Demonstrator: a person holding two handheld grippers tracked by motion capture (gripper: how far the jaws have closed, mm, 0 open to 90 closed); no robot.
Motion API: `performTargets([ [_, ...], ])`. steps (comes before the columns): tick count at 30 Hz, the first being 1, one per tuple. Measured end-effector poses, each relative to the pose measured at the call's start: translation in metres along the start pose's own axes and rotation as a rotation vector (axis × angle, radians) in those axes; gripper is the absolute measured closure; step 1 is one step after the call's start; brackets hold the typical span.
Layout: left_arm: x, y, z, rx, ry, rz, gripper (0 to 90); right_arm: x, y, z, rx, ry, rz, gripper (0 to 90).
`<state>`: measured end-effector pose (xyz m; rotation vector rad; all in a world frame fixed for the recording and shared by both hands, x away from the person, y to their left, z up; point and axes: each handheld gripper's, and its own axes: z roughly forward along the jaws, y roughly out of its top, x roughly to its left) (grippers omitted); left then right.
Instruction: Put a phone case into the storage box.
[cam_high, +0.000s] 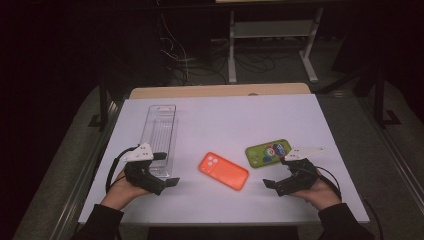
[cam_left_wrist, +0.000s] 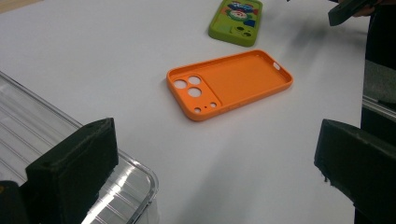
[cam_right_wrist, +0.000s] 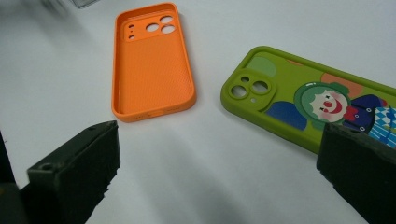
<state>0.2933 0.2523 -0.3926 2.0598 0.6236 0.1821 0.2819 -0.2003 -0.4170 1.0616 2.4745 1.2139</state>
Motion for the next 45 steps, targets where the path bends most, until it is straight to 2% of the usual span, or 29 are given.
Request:
performTargets([
  [3, 0.0, 0.0, 0.001, 0.0, -0.005, -0.011, 0.0, -0.001, 0.001, 0.0, -0.005, 0.01, 0.013, 0.0],
  [5, 0.0, 0.0, 0.001, 0.001, -0.007, -0.01, 0.0, -0.002, 0.002, -0.001, 0.01, 0.017, 0.032, 0.0],
  [6, 0.0, 0.0, 0.001, 0.002, -0.009, -0.011, 0.0, -0.004, 0.003, 0.001, 0.016, 0.012, 0.013, 0.0],
  [8, 0.0, 0.0, 0.001, 0.005, -0.01, -0.004, 0.0, -0.003, 0.004, 0.001, 0.022, 0.012, 0.016, 0.0],
  [10, 0.001, 0.0, 0.001, 0.007, -0.012, 0.0, 0.0, -0.003, 0.007, 0.001, 0.031, 0.014, -0.003, 0.0],
  [12, 0.001, 0.0, 0.0, 0.009, -0.012, 0.005, 0.0, -0.001, 0.013, 0.0, 0.056, 0.016, 0.007, 0.0],
  [18, 0.001, 0.001, -0.001, 0.012, -0.015, 0.012, 0.0, 0.002, 0.025, 0.0, 0.085, 0.027, 0.013, 0.0],
  [25, 0.001, 0.001, -0.001, 0.009, -0.017, 0.006, 0.0, 0.008, 0.04, 0.004, 0.092, 0.035, -0.024, 0.0],
  [31, 0.0, 0.001, 0.0, 0.005, -0.017, -0.006, 0.0, 0.015, 0.055, 0.015, 0.104, 0.061, -0.045, 0.0],
  [35, 0.0, 0.001, 0.0, 0.006, -0.019, 0.002, 0.0, 0.016, 0.062, 0.021, 0.105, 0.07, -0.061, 0.0],
  [36, 0.0, 0.002, 0.0, 0.007, -0.02, 0.002, 0.0, 0.018, 0.065, 0.022, 0.108, 0.073, -0.052, 0.0],
  [41, 0.0, 0.001, 0.0, 0.004, -0.02, -0.002, 0.0, 0.023, 0.08, 0.036, 0.121, 0.087, -0.085, 0.0],
  [45, 0.0, 0.002, 0.0, 0.002, -0.022, 0.002, 0.0, 0.026, 0.086, 0.044, 0.13, 0.1, -0.083, 0.0],
])
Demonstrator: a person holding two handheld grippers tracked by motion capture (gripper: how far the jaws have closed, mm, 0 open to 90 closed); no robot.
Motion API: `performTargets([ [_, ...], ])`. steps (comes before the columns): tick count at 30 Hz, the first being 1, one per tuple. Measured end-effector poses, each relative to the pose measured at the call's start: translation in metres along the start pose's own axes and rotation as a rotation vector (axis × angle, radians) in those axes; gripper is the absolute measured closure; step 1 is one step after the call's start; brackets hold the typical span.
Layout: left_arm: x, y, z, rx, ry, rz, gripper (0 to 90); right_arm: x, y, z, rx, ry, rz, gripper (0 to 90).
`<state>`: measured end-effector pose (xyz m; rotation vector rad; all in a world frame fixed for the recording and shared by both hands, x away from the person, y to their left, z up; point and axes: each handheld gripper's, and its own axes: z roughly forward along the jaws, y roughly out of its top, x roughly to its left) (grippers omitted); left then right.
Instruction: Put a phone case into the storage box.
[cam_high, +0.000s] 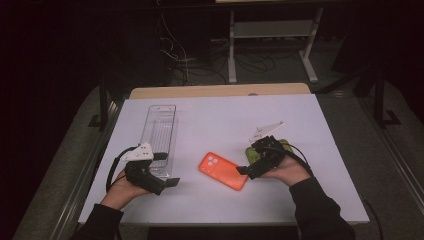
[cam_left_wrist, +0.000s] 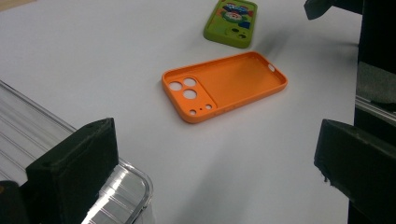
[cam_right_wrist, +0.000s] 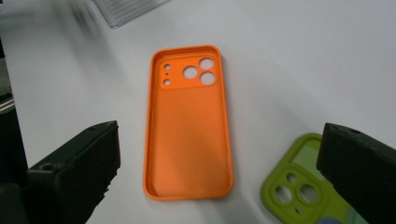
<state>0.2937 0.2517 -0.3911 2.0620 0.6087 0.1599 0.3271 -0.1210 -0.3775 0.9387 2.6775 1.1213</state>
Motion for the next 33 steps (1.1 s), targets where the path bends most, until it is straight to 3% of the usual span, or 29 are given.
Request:
performTargets([
  [14, 0.0, 0.0, -0.001, -0.006, 0.0, -0.005, 0.0, 0.01, 0.023, 0.029, 0.033, 0.014, -0.023, 0.0],
  [19, 0.0, 0.0, -0.001, -0.009, 0.0, -0.005, 0.0, 0.013, 0.023, 0.039, 0.067, 0.011, -0.022, 0.0],
  [24, 0.0, 0.0, -0.001, -0.009, 0.001, -0.005, 0.0, 0.016, 0.016, 0.053, 0.131, -0.004, -0.066, 0.0],
  [33, 0.0, 0.0, -0.001, -0.007, 0.002, -0.005, 0.0, 0.016, 0.005, 0.069, 0.194, -0.027, -0.095, 0.0],
])
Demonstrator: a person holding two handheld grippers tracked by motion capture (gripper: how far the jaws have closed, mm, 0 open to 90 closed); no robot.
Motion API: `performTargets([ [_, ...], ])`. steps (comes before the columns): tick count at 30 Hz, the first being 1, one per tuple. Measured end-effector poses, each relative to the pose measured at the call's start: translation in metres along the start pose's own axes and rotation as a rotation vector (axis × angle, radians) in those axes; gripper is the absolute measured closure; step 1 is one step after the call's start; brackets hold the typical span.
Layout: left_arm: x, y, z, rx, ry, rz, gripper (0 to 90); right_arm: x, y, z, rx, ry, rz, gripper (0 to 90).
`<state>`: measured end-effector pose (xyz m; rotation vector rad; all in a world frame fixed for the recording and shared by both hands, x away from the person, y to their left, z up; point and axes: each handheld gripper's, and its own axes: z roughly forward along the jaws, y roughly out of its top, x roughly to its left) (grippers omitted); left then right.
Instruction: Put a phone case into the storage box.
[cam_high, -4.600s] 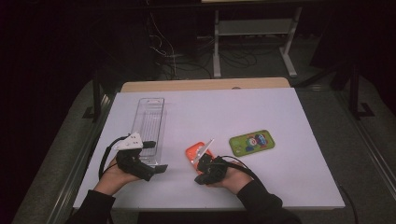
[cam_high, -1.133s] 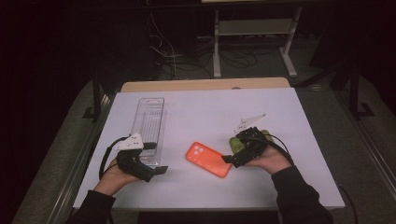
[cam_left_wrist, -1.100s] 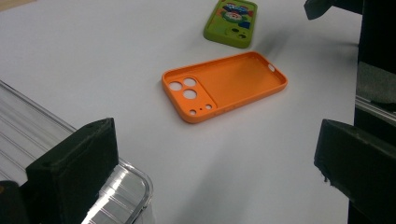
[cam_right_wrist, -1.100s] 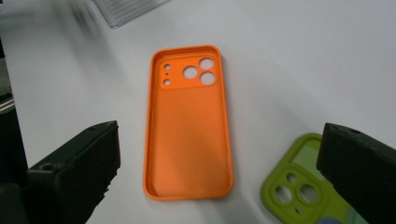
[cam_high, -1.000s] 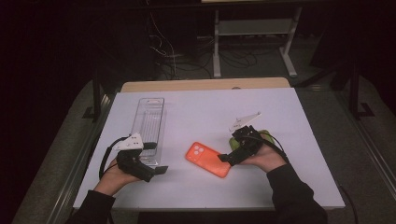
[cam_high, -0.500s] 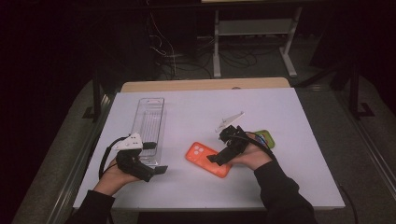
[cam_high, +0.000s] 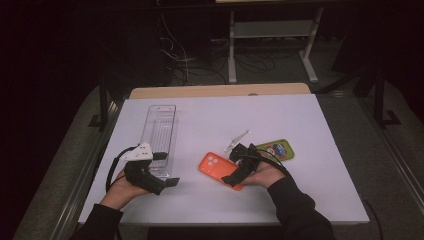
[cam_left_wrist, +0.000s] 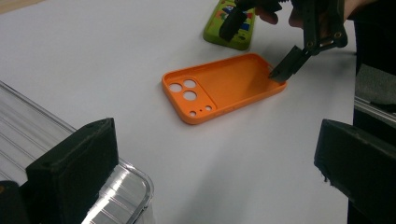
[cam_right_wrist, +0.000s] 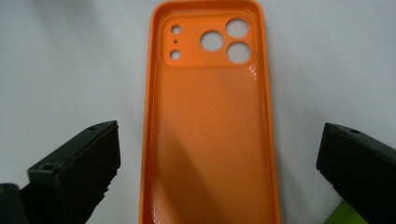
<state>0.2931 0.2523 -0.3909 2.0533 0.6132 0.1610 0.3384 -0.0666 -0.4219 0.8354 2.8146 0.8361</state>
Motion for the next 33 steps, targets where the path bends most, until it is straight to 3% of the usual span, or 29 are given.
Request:
performTargets([
  [10, 0.001, 0.0, 0.0, 0.007, -0.003, 0.007, 0.0, 0.007, -0.006, 0.016, 0.082, -0.016, -0.024, 1.5],
  [22, 0.001, 0.0, 0.0, 0.008, -0.004, 0.003, 0.0, 0.012, -0.009, 0.015, 0.088, -0.037, -0.047, 8.7],
  [25, 0.0, 0.0, 0.0, 0.009, -0.002, 0.003, 0.0, 0.013, -0.008, 0.014, 0.092, -0.035, -0.038, 14.6],
  [33, 0.0, 0.0, 0.0, 0.001, 0.005, 0.008, 0.0, 0.013, -0.007, 0.013, 0.095, -0.044, -0.042, 15.3],
])
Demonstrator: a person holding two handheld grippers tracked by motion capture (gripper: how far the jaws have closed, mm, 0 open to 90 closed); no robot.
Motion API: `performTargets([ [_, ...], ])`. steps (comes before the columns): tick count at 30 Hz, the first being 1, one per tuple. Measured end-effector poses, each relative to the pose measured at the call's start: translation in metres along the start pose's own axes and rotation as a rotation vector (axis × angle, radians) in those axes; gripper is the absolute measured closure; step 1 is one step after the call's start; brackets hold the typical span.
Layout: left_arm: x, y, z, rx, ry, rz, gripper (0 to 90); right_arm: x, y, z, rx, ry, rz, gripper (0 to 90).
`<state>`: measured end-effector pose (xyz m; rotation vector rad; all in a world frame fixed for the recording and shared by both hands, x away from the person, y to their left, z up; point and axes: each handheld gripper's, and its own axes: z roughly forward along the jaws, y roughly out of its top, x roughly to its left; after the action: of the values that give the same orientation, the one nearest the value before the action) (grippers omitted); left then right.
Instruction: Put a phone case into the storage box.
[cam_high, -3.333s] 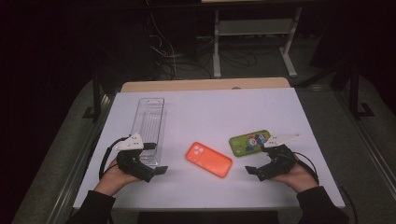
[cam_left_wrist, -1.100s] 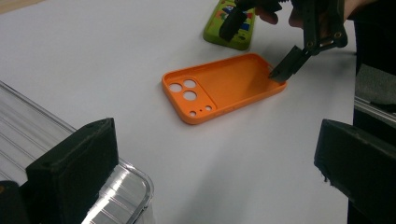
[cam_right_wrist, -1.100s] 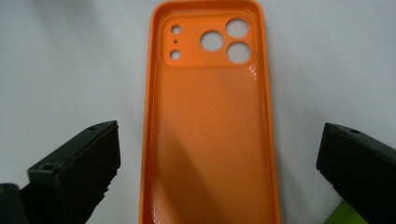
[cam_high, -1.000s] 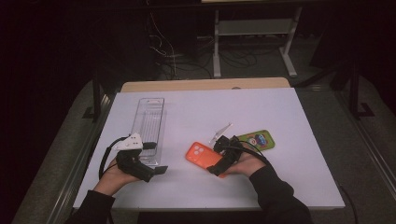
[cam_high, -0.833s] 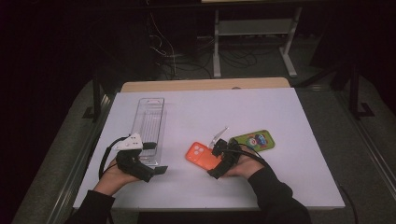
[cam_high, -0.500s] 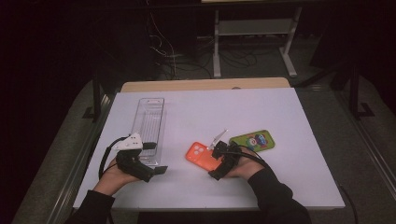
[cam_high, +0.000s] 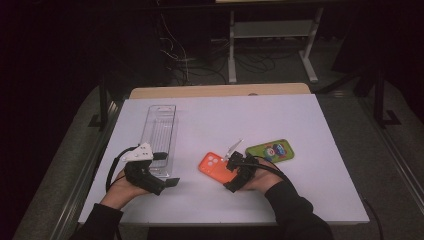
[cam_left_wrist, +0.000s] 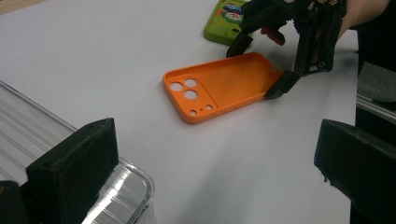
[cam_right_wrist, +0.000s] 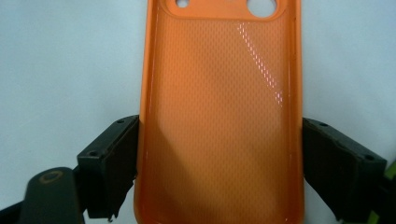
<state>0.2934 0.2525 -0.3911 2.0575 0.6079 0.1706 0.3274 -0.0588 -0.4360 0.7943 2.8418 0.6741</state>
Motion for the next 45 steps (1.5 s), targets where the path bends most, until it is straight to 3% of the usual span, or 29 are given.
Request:
performTargets([
  [5, 0.004, 0.003, -0.001, -0.009, -0.004, -0.001, 0.0, -0.003, 0.001, -0.005, -0.013, 0.011, 0.01, 15.4],
  [10, 0.008, 0.015, -0.001, -0.001, -0.027, 0.019, 0.0, -0.013, 0.001, -0.023, -0.032, 0.035, -0.019, 15.3],
  [17, 0.014, 0.046, 0.007, 0.017, -0.081, 0.093, 0.0, -0.03, -0.003, -0.047, -0.03, 0.063, -0.109, 15.3],
  [22, 0.015, 0.068, 0.019, 0.038, -0.134, 0.14, 0.0, -0.038, -0.002, -0.059, -0.043, 0.083, -0.128, 15.3],
  [28, 0.016, 0.089, 0.035, 0.071, -0.168, 0.2, 0.0, -0.051, 0.003, -0.069, -0.051, 0.122, -0.17, 15.3],
  [34, 0.01, 0.105, 0.05, 0.096, -0.209, 0.257, 0.0, -0.052, 0.008, -0.073, -0.063, 0.144, -0.232, 15.3],
  [45, -0.003, 0.127, 0.078, 0.195, -0.351, 0.365, 0.0, -0.038, 0.016, -0.063, -0.032, 0.19, -0.324, 15.3],
])
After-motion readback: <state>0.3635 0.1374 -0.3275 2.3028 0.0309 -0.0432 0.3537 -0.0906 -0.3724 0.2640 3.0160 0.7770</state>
